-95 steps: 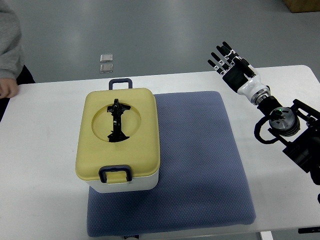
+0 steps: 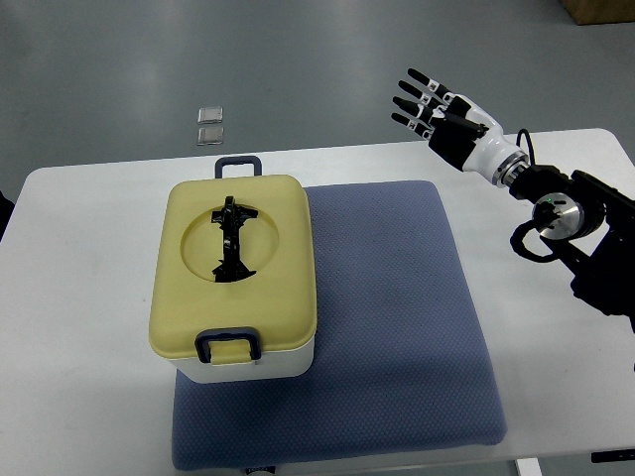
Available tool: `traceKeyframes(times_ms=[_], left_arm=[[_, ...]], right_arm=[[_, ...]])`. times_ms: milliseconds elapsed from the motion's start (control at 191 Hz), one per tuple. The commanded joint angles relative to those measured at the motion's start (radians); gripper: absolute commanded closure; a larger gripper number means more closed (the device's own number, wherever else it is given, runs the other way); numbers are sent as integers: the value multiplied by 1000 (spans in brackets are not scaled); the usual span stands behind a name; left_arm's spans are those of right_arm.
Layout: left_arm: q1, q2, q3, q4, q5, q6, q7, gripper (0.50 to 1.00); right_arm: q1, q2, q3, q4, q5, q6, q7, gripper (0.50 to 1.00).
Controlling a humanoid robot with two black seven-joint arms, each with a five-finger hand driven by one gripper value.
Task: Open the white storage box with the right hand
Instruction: 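Move the right hand over the yellow lid of the storage box, then lower the right hand and grasp the black handle on the lid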
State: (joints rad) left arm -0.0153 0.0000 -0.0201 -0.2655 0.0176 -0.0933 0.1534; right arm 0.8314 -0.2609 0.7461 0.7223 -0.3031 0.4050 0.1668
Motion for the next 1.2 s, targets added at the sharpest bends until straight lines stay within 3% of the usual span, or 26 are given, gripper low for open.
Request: traceKeyframes(times_ms=[0, 142, 399, 582, 1196], left_arm=[[0, 0, -1, -4, 1, 0, 0, 500], [0, 0, -1, -1, 1, 0, 0, 500], [0, 0, -1, -1, 1, 0, 0, 500], [2, 0, -1, 0, 1, 0, 0, 500], [2, 0, 0, 3, 1, 0, 0, 500]], right_arm=[[92, -49, -40, 23, -391, 44, 0, 544], [233, -103, -74, 127, -797, 205, 2, 544], [437, -133, -177, 364, -1084, 206, 3, 544], [496, -81, -266, 378, -1151, 206, 5, 542], [425, 31, -274, 440, -1191, 206, 20, 544]])
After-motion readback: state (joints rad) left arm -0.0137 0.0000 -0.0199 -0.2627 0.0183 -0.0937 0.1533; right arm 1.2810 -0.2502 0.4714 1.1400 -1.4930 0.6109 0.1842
